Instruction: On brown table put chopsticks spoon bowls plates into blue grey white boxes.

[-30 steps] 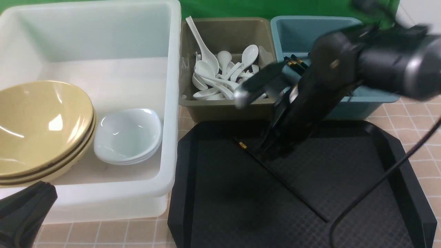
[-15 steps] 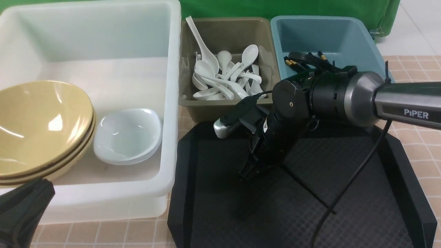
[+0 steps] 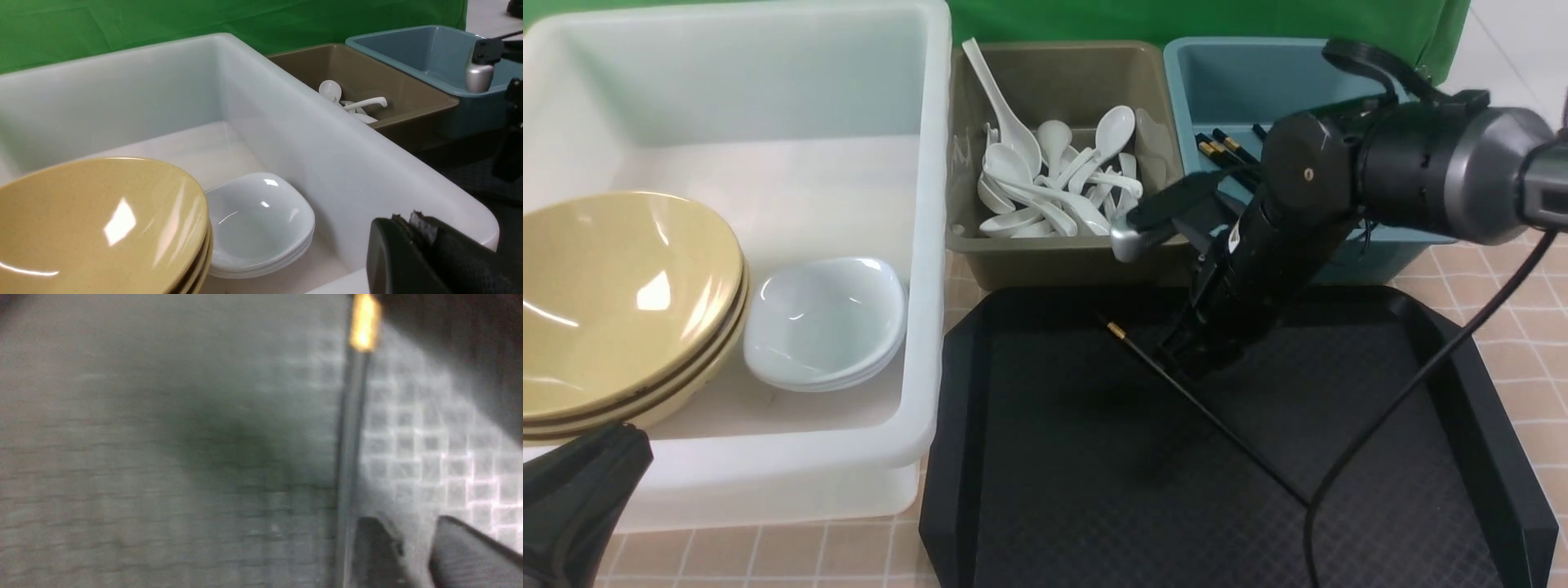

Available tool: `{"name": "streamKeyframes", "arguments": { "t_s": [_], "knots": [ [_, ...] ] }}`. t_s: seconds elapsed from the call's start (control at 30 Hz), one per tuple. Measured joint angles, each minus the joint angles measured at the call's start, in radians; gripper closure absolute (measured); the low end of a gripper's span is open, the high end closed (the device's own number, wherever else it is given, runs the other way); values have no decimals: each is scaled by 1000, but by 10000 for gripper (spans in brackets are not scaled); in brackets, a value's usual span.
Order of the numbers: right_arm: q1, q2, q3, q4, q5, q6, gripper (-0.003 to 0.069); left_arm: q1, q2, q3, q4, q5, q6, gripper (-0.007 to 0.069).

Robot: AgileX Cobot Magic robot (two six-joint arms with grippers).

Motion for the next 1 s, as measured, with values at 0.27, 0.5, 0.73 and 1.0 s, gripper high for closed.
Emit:
{"name": "streamKeyframes", "arguments": {
  "t_s": [0.27,0.5,0.73,1.0],
  "knots": [
    [24,62,-4,58,-17,-19,370,0,0,0,0,0,0,620],
    [65,53,-9,65,-20,-64,596,0,0,0,0,0,0,620],
    [77,-186,6,53,-64,-128,599,0,0,0,0,0,0,620],
    [-74,-313,6,-32,-625,-134,600,0,0,0,3,-11,0,620]
  ]
}}
